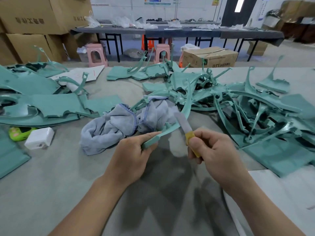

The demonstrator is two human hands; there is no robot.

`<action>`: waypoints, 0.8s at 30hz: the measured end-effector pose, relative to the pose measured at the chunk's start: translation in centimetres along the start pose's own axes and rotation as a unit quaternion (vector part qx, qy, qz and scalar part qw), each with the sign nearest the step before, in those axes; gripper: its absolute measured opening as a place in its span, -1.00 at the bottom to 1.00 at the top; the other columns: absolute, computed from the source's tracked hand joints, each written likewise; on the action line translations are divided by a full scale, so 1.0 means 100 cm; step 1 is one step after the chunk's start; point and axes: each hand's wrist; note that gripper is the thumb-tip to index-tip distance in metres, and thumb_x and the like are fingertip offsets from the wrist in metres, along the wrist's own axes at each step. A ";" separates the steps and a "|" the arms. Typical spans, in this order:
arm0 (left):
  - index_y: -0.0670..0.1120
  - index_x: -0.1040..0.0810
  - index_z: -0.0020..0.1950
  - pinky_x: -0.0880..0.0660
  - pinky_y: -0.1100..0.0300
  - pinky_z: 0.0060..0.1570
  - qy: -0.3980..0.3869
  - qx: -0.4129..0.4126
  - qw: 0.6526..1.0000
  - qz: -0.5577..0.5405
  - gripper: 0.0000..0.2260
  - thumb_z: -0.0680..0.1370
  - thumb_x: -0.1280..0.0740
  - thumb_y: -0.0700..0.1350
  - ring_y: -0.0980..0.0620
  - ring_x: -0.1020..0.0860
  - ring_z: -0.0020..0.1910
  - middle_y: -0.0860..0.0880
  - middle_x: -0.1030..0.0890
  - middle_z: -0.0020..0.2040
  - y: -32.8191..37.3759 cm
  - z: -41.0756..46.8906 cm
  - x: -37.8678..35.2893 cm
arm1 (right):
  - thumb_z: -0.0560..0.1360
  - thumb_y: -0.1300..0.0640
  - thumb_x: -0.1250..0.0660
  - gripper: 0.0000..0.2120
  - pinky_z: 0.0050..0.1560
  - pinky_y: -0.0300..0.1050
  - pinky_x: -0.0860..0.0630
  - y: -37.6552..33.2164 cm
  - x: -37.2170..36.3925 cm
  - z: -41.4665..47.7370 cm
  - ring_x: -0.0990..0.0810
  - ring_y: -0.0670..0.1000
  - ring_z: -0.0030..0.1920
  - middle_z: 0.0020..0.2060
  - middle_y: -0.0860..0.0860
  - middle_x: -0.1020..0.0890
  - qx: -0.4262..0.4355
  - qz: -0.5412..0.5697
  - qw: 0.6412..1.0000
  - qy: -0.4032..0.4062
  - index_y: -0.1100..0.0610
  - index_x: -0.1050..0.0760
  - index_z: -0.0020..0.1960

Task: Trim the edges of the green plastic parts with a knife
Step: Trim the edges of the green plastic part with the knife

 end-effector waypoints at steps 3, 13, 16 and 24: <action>0.13 -0.57 0.12 -0.32 0.60 -0.23 -0.003 -0.008 1.000 0.014 -0.82 0.60 -0.40 -0.14 0.42 -0.54 -0.22 0.47 -0.59 -0.18 -0.001 0.000 -0.001 | 0.55 0.04 -0.32 -0.78 -0.37 -0.24 -0.37 -0.003 -0.007 -0.007 -0.42 -0.11 -0.42 -0.43 -0.06 -0.53 0.067 -0.073 0.994 -0.050 -0.06 -0.51 -0.27; 0.30 -0.58 -0.17 -0.28 0.48 -0.40 0.007 0.005 1.000 0.001 -0.83 0.58 -0.33 0.04 0.30 -0.41 -0.46 0.26 -0.46 -0.44 0.002 -0.002 0.006 | 0.62 0.15 -0.31 -0.71 -0.32 -0.05 -0.38 0.022 0.015 0.017 -0.50 0.00 -0.36 -0.43 -0.04 -0.54 -0.012 -0.192 0.968 0.164 0.07 -0.49 -0.28; 0.21 -0.54 -0.27 -0.28 0.37 -0.45 0.013 0.047 0.999 -0.023 -0.82 0.54 -0.32 0.11 0.20 -0.40 -0.48 0.16 -0.46 -0.47 -0.004 0.000 0.008 | 0.58 0.03 -0.31 -0.78 -0.37 -0.30 -0.34 0.005 -0.004 -0.005 -0.46 -0.09 -0.38 -0.39 -0.10 -0.52 0.099 -0.131 0.986 0.017 -0.03 -0.46 -0.24; -0.10 -0.50 -0.30 -0.32 0.17 -0.47 0.014 0.061 0.996 -0.070 -0.60 0.43 -0.31 0.24 0.22 -0.29 -0.47 0.09 -0.38 -0.50 -0.017 -0.002 0.013 | 0.65 0.13 -0.29 -0.71 -0.40 -0.10 -0.32 0.022 0.013 0.029 -0.45 -0.02 -0.40 -0.43 -0.04 -0.54 -0.070 -0.223 0.956 0.178 0.09 -0.51 -0.25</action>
Point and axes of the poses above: each hand's wrist, its own z-axis towards the middle knuckle, its own x-axis out of the back of the hand, y = z × x
